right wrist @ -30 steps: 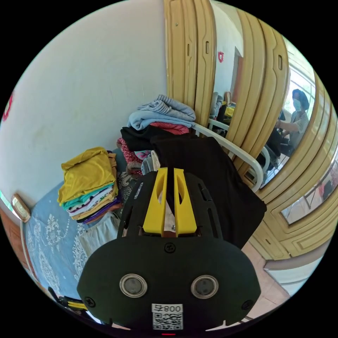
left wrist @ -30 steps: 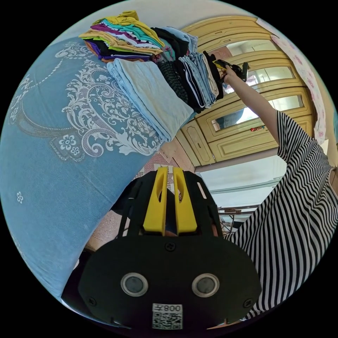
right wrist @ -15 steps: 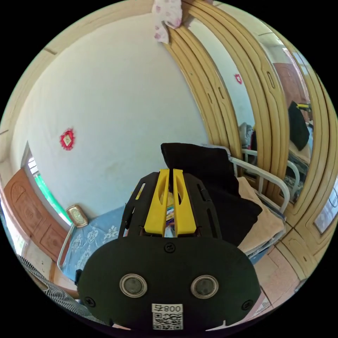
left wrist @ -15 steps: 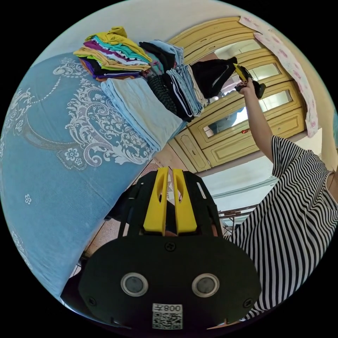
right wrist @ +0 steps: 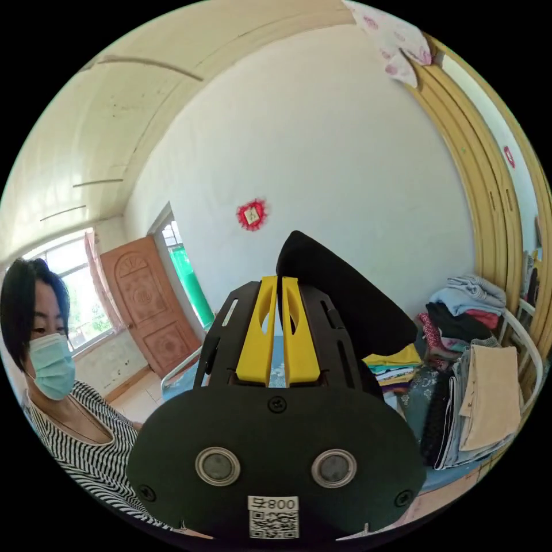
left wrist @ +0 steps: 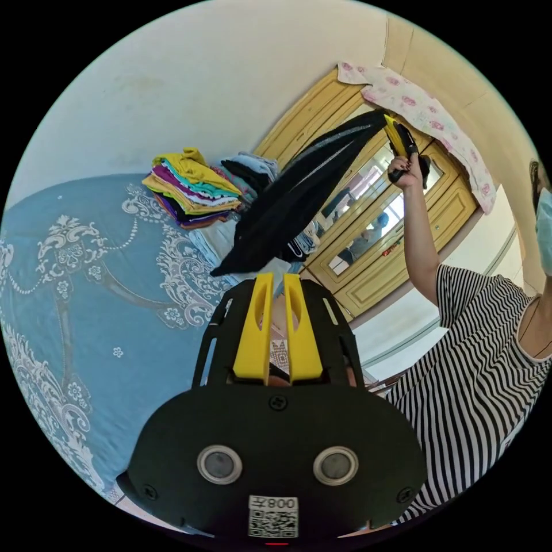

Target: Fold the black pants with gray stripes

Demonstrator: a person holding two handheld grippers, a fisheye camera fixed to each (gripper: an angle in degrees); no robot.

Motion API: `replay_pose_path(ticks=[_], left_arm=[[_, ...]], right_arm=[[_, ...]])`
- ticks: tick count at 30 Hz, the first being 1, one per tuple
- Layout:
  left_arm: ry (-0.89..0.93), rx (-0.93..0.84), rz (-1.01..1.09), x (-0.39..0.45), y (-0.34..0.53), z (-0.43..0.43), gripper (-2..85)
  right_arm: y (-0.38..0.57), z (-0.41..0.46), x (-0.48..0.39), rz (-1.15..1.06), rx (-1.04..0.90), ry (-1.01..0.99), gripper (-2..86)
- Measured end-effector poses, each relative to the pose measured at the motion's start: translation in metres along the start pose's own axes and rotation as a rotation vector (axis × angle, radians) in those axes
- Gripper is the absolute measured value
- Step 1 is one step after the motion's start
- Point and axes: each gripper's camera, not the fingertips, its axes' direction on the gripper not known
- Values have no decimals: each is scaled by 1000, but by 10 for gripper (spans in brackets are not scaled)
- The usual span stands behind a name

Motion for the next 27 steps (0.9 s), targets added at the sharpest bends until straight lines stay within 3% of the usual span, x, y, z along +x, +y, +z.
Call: replay_pose_path(ticks=[2, 8, 15, 19, 23, 27], left_arm=[[-31, 37, -10, 23, 10, -21, 38], [-99, 125, -47, 81, 35, -68, 72], [-95, 76, 30, 175, 62, -80, 114], [-186, 71, 35, 234, 81, -86, 87], [-262, 108, -74, 274, 95, -102, 20], [-314, 167, -155, 305, 107, -132, 6]], right_arm=[[17, 16, -21, 10, 17, -204, 7], [12, 38, -106, -133, 16, -331, 7], [32, 85, -174, -189, -45, -420, 7], [53, 116, -197, -188, -88, -487, 8], [70, 147, -213, -211, -138, -499, 8], [80, 168, -213, -212, -162, -486, 7]])
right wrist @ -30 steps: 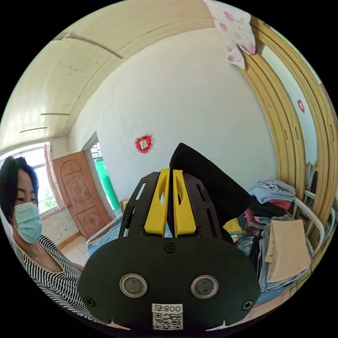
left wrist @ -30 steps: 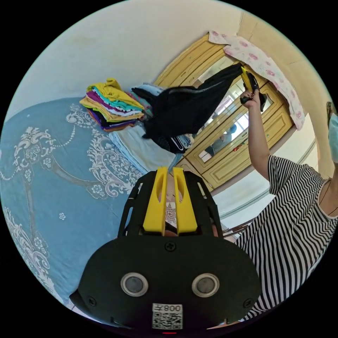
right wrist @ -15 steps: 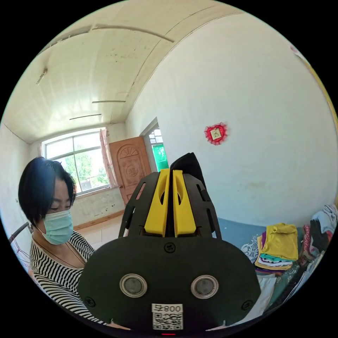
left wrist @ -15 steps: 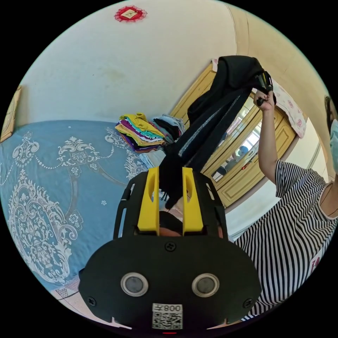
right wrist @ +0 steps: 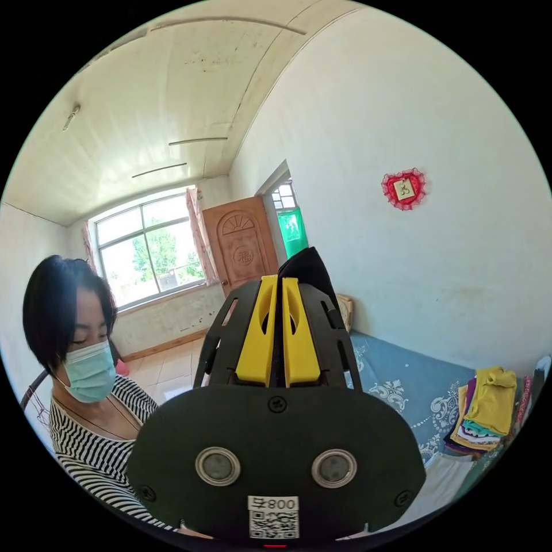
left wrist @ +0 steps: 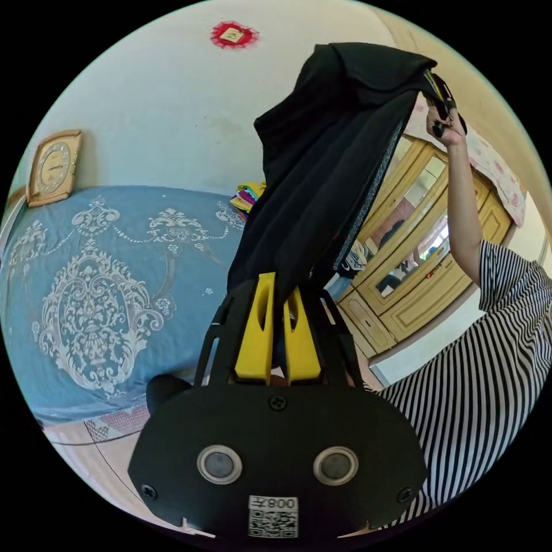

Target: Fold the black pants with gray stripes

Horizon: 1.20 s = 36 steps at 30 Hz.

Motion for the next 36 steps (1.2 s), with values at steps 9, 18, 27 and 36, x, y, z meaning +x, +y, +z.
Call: replay_pose_path(ticks=[9, 18, 27, 36], left_arm=[[-229, 164, -111, 57, 14, -133, 0], [-443, 308, -80, 157, 12, -245, -1], [-520, 358, -17, 239, -18, -308, -1], [-566, 432, 107, 298, -94, -361, -1]], right_arm=[[44, 21, 64, 144, -18, 54, 7], [79, 34, 116, 253, -38, 16, 8], [69, 42, 166, 276, -38, 20, 7], [24, 32, 205, 160, 53, 89, 10]])
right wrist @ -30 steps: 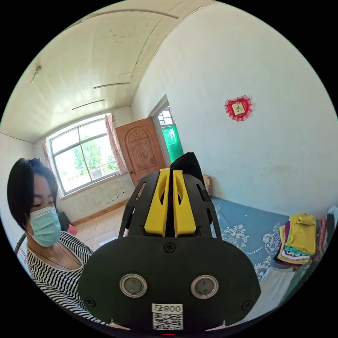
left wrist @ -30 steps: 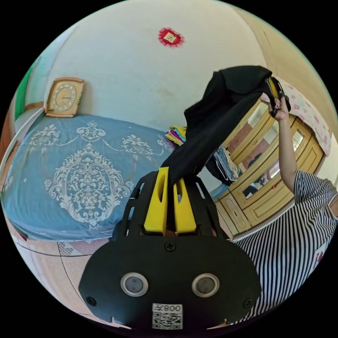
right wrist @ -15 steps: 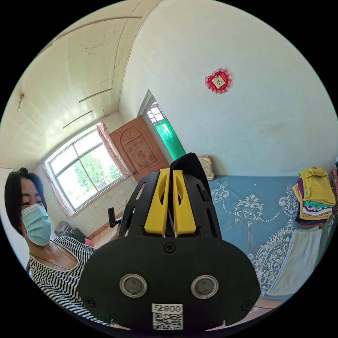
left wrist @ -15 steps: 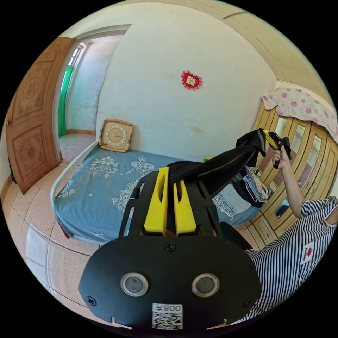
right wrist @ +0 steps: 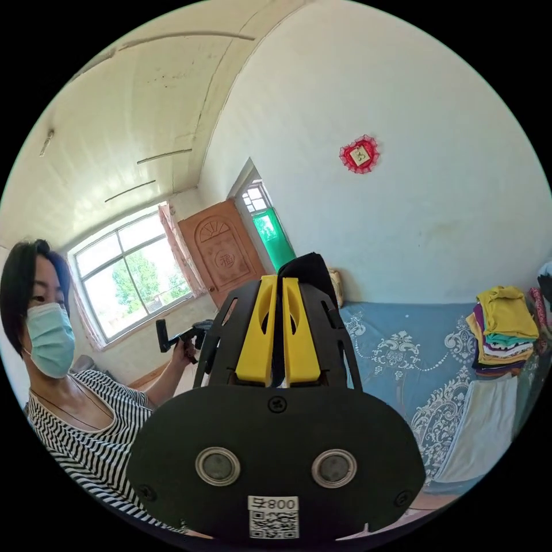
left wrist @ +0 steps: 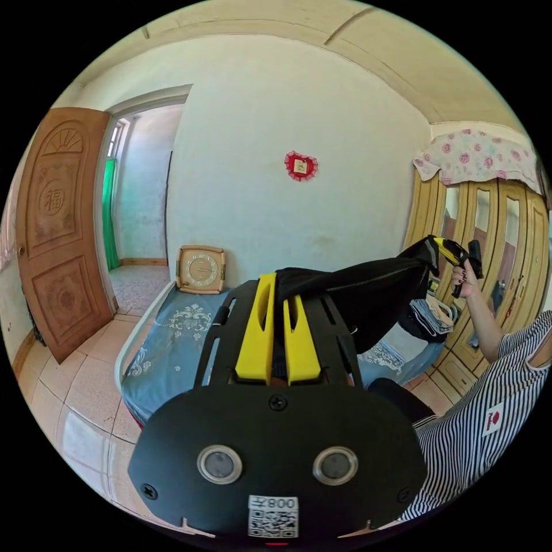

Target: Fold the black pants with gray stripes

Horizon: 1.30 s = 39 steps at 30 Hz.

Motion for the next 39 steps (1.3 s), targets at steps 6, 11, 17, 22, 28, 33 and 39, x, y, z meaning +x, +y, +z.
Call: replay_pose_path(ticks=[6, 11, 17, 22, 28, 33, 39], left_arm=[[-5, -34, 2, -9, -76, 33, -1], [-181, -363, -16, -38, -103, 148, -1], [-241, -859, -242, -81, -42, 254, -2], [-146, -832, -314, -87, -45, 256, 0], [-115, -825, -201, -82, -90, 270, 2], [-107, -864, -109, -77, -125, 285, 0], [-93, -874, -76, -74, -161, 293, -3]], right_arm=[[-42, 24, 60, 39, 6, 40, 13], [-28, 105, 176, 234, -264, 177, 13], [60, 154, 313, 652, -641, 339, 8], [19, 172, 363, 671, -658, 353, 24], [-73, 268, 416, 431, -787, 399, 60], [-120, 357, 460, 304, -952, 399, 72], [-154, 433, 485, 166, -1076, 426, 79]])
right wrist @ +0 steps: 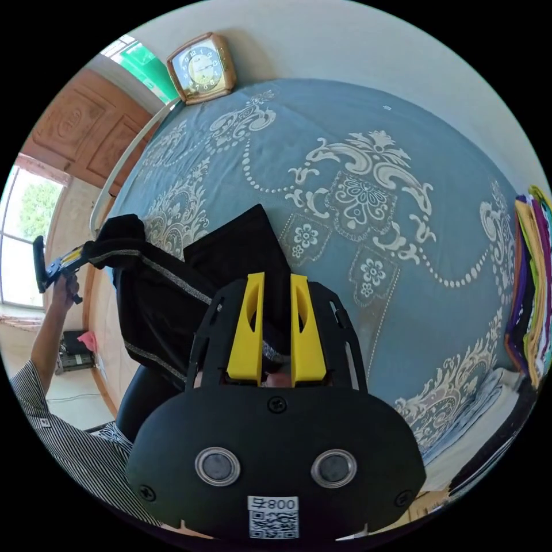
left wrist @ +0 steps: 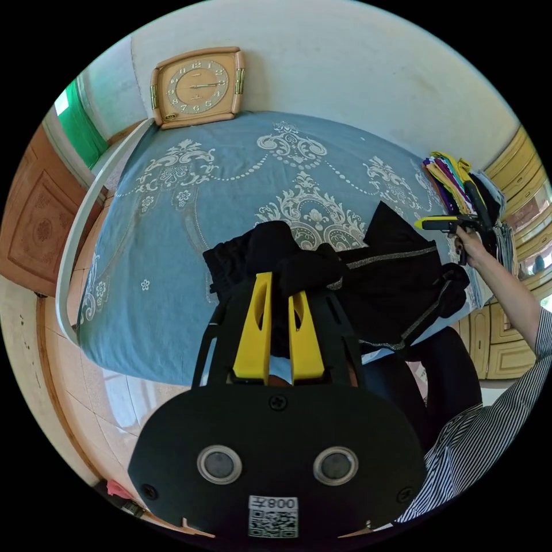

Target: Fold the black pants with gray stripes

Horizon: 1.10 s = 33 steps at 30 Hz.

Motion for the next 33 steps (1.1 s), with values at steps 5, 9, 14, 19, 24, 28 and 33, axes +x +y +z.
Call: replay_pose_path(ticks=[5, 9, 14, 19, 24, 28, 33], left_arm=[[-13, -22, -9, 2, -23, -18, -3], [-14, -9, -37, 1, -36, -37, -2], [-33, 109, -67, 0, -53, -94, -1], [-70, 262, -82, -2, -74, -155, 0], [-85, 352, -127, -12, -114, -195, 0], [-41, 344, -190, -27, -176, -201, 3], [-55, 165, -302, -48, -265, -167, 17]], right_arm=[[-28, -6, -2, -17, -32, 140, 56], [-29, -31, 10, -28, -41, 104, 19], [21, -125, 69, 152, 191, -202, 2], [116, -235, 131, 340, 544, -406, 1], [177, -312, 158, 432, 787, -408, 1], [174, -342, 183, 478, 862, -364, 1], [111, -333, 245, 607, 767, -402, 3]])
